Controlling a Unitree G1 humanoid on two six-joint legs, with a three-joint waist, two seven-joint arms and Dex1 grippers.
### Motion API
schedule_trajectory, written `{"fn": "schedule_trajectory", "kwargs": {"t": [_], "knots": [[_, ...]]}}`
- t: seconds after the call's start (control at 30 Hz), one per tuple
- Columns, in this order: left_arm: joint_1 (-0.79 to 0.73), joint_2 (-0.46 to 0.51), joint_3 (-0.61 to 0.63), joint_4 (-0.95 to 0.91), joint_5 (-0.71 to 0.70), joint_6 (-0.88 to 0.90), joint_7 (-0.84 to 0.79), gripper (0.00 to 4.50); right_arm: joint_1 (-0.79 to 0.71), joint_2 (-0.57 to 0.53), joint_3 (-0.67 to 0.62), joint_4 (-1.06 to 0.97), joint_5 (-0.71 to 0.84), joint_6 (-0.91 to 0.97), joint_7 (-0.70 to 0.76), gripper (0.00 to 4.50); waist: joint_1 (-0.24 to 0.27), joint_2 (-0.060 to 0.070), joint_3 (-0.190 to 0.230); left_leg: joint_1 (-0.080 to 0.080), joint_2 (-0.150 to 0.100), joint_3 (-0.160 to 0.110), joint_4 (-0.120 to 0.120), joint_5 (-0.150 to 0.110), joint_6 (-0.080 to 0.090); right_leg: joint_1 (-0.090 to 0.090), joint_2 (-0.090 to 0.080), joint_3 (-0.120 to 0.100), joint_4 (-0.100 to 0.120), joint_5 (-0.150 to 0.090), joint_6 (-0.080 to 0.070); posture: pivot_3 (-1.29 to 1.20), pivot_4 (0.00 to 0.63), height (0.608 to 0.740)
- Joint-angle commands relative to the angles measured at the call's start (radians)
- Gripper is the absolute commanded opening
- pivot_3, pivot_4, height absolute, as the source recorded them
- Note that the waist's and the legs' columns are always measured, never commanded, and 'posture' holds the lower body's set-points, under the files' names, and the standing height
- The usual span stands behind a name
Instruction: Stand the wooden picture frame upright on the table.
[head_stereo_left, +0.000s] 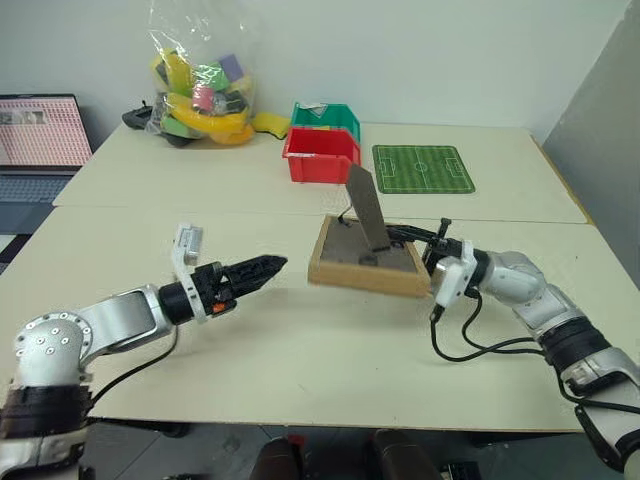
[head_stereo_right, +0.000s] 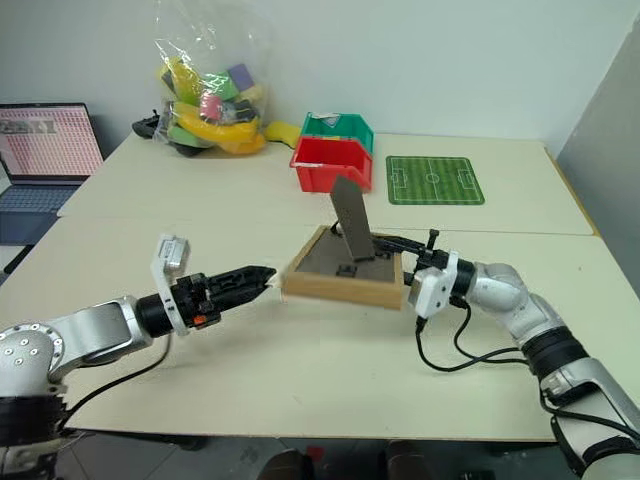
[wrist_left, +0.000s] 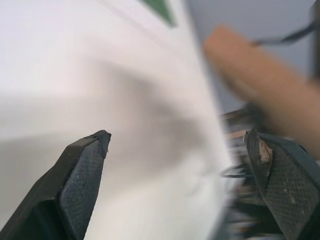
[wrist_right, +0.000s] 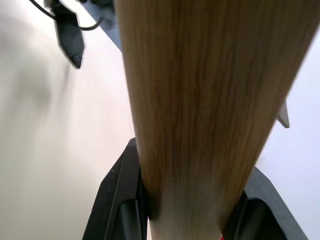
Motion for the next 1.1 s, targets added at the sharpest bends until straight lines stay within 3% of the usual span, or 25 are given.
{"fn": "schedule_trajectory", "kwargs": {"t": [0.03,0.13,0.23,0.33,0.47,0.53,0.63,0.9,1.1], "knots": [[0.086,0.059,-0.038,-0.236,0.37,-0.194,-0.141,4.5,-0.003,0.059,-0.044,-0.096,0.261,0.446,0.166,1.33,0.004,0.001,0.0,0.0,0.0,0.0,0.0,0.0,0.0,0.0,0.0,0.0,0.0,0.0,0.0,0.0,0.15,0.74],[0.144,0.051,-0.056,-0.301,0.54,-0.314,-0.22,4.5,-0.039,0.123,-0.11,-0.09,0.448,0.862,0.201,1.33,0.013,0.001,0.001,0.0,0.0,0.002,0.0,0.0,0.0,0.0,-0.001,0.0,0.0,0.0,-0.001,0.0,0.15,0.74],[0.172,0.028,-0.063,-0.323,0.63,-0.374,-0.267,4.5,-0.068,0.162,-0.153,-0.037,0.502,1.074,0.26,1.33,0.018,0.002,0.001,0.0,-0.001,0.003,0.0,-0.001,0.002,-0.001,-0.001,0.001,0.0,0.0,-0.001,0.0,0.15,0.74],[0.195,-0.003,-0.061,-0.327,0.683,-0.402,-0.298,4.5,-0.082,0.202,-0.174,0.004,0.502,1.19,0.317,1.33,0.018,0.002,0.001,0.0,-0.003,0.004,-0.001,-0.003,0.005,-0.001,0.0,0.001,-0.001,-0.001,-0.001,0.0,0.15,0.74],[0.205,-0.031,-0.072,-0.333,0.726,-0.411,-0.334,4.5,-0.089,0.259,-0.156,0.1,0.379,1.133,0.36,1.33,0.017,0.002,0.001,-0.001,-0.002,0.004,-0.001,-0.004,0.007,-0.002,0.005,0.001,-0.002,-0.001,-0.001,0.0,0.15,0.74],[0.201,-0.043,-0.074,-0.331,0.743,-0.406,-0.344,4.5,-0.085,0.272,-0.165,0.122,0.336,1.11,0.374,2.04,0.017,0.002,0.001,-0.001,-0.002,0.004,-0.001,-0.004,0.007,-0.003,0.006,0.002,-0.002,-0.001,-0.001,0.0,0.15,0.74],[0.195,-0.059,-0.072,-0.323,0.76,-0.398,-0.359,4.5,-0.062,0.27,-0.167,0.122,0.271,1.062,0.399,2.52,0.017,0.002,0.001,-0.002,-0.001,0.004,-0.001,-0.004,0.007,-0.003,0.006,0.002,-0.002,-0.001,-0.001,0.0,0.15,0.74],[0.121,-0.064,-0.058,-0.244,0.785,-0.376,-0.425,4.5,0.05,0.168,-0.201,-0.048,0.173,1.038,0.412,4.46,0.019,0.002,0.001,-0.002,-0.001,0.004,-0.001,-0.004,0.007,-0.003,0.007,0.001,-0.001,-0.001,-0.001,0.0,0.15,0.74],[-0.031,0.017,-0.007,-0.097,0.715,-0.254,-0.543,4.5,0.174,-0.019,-0.321,-0.404,0.201,1.216,0.334,4.48,0.018,0.002,0.002,-0.004,-0.002,0.002,0.0,-0.004,0.007,-0.005,0.007,0.0,-0.001,-0.001,0.0,0.0,0.15,0.74]]}}
